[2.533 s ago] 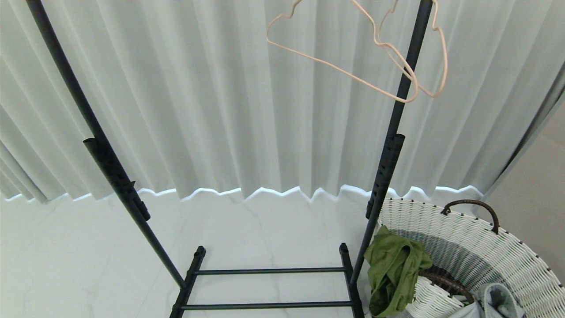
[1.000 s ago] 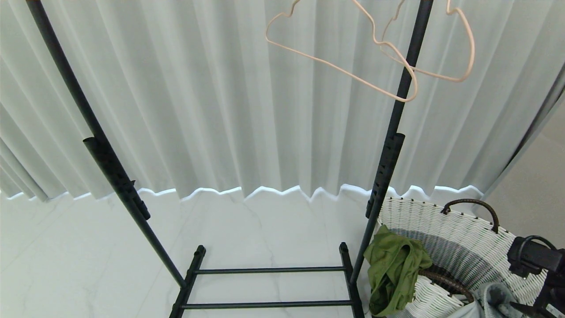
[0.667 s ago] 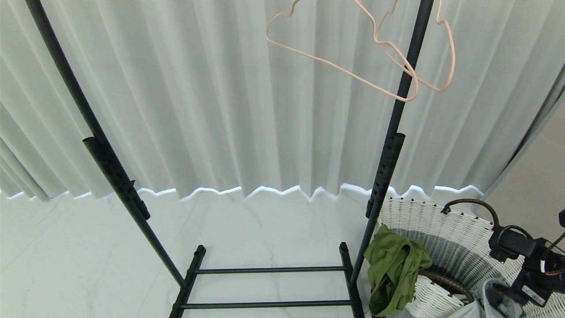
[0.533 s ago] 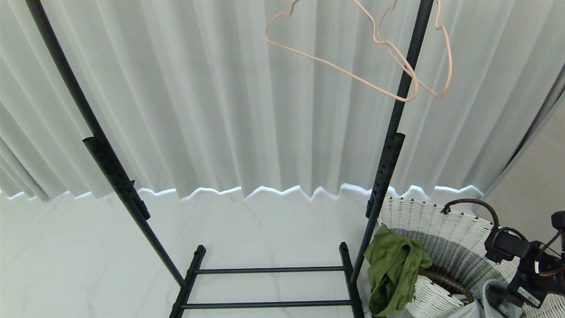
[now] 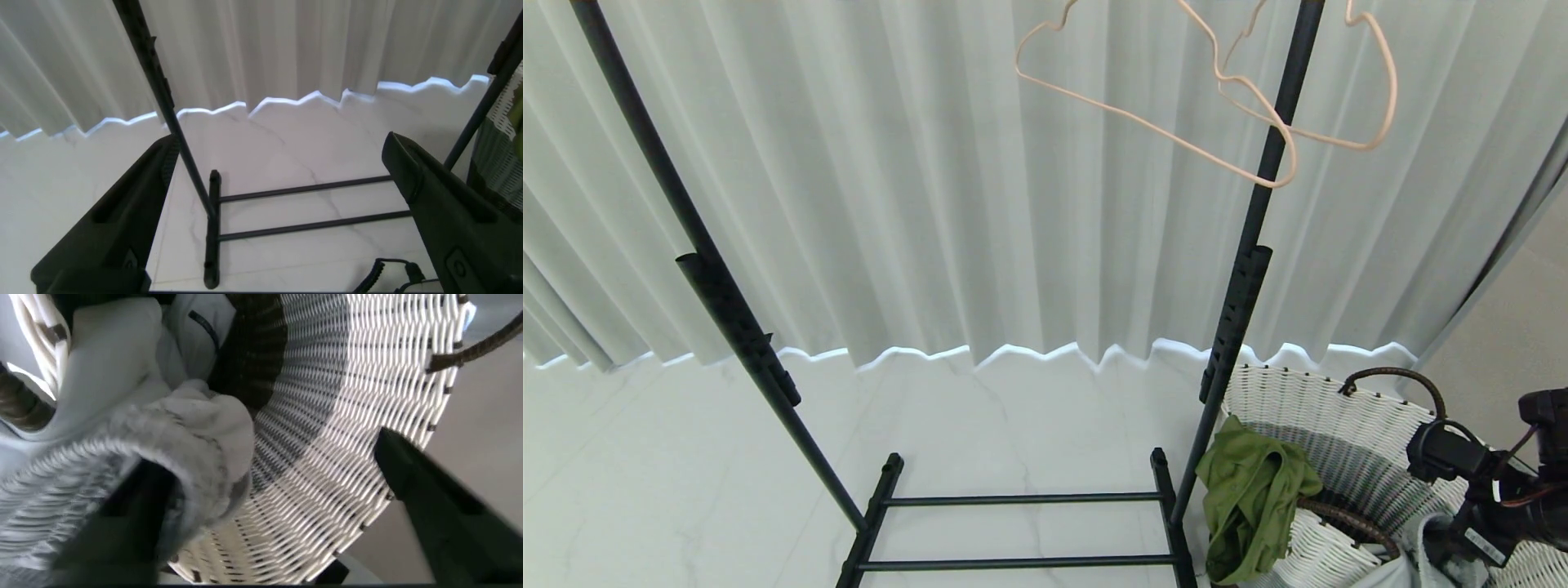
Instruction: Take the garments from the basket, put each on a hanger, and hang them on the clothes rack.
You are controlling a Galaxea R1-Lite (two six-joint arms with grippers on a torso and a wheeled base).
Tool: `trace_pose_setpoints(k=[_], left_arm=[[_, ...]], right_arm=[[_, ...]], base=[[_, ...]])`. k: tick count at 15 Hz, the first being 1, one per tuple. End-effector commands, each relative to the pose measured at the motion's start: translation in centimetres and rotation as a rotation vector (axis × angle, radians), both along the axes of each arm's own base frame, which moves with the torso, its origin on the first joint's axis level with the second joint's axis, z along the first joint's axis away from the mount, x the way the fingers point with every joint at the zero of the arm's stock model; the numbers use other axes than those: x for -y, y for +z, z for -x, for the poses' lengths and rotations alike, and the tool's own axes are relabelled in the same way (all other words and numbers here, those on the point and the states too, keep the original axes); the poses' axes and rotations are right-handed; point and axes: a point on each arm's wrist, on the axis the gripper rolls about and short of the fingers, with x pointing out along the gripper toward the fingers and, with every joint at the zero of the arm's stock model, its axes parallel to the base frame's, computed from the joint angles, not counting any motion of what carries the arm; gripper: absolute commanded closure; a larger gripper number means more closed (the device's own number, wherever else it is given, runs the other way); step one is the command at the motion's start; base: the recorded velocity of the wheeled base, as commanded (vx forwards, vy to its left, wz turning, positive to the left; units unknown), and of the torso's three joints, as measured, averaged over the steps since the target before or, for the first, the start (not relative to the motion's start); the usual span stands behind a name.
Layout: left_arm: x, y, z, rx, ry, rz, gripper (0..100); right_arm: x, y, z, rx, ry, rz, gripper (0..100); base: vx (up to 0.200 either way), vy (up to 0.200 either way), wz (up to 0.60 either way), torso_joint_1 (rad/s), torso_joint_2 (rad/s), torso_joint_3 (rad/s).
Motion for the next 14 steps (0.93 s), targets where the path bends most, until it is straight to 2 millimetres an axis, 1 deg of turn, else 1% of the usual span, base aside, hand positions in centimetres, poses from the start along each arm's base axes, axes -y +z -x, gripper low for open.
trace_pose_setpoints(k=[1,3,4,6,7,9,11,12,14], left_arm=[[0.0,0.0,0.0,-0.001,0.0,0.0,0],[0.0,0.0,0.0,0.001,0.0,0.0,0],[0.0,0.0,0.0,-0.001,0.0,0.0,0],[0.0,0.0,0.0,-0.001,0.0,0.002,0],[0.0,0.0,0.0,0.001,0.0,0.0,0],[0.0,0.0,0.0,-0.001,0.0,0.0,0],[0.0,0.0,0.0,0.001,0.0,0.0,0],[0.0,0.0,0.0,-0.001,0.0,0.0,0],[0.0,0.0,0.0,-0.001,0.0,0.0,0]], right_arm=[[0.0,0.5,0.2,0.02,-0.001,0.0,100],[-0.2,1.4,1.0,0.053,-0.003,0.001,100],[-0.3,1.9,1.9,0.072,-0.021,-0.011,100],[-0.6,3.6,3.8,0.129,-0.043,-0.013,100],[-0.7,5.0,4.9,0.156,-0.046,-0.012,100],[-1.1,8.8,7.4,0.203,-0.077,-0.034,100],[-1.6,13.2,10.7,0.236,-0.101,-0.042,100],[-1.9,15.0,12.5,0.257,-0.116,-0.057,100],[-2.4,17.2,16.0,0.305,-0.126,-0.067,100]], base=[[0.0,0.0,0.0,0.0,0.0,0.0],[0.0,0.0,0.0,0.0,0.0,0.0],[0.0,0.0,0.0,0.0,0.0,0.0],[0.0,0.0,0.0,0.0,0.0,0.0],[0.0,0.0,0.0,0.0,0.0,0.0],[0.0,0.0,0.0,0.0,0.0,0.0],[0.0,0.0,0.0,0.0,0.0,0.0],[0.0,0.0,0.0,0.0,0.0,0.0],[0.0,0.0,0.0,0.0,0.0,0.0]])
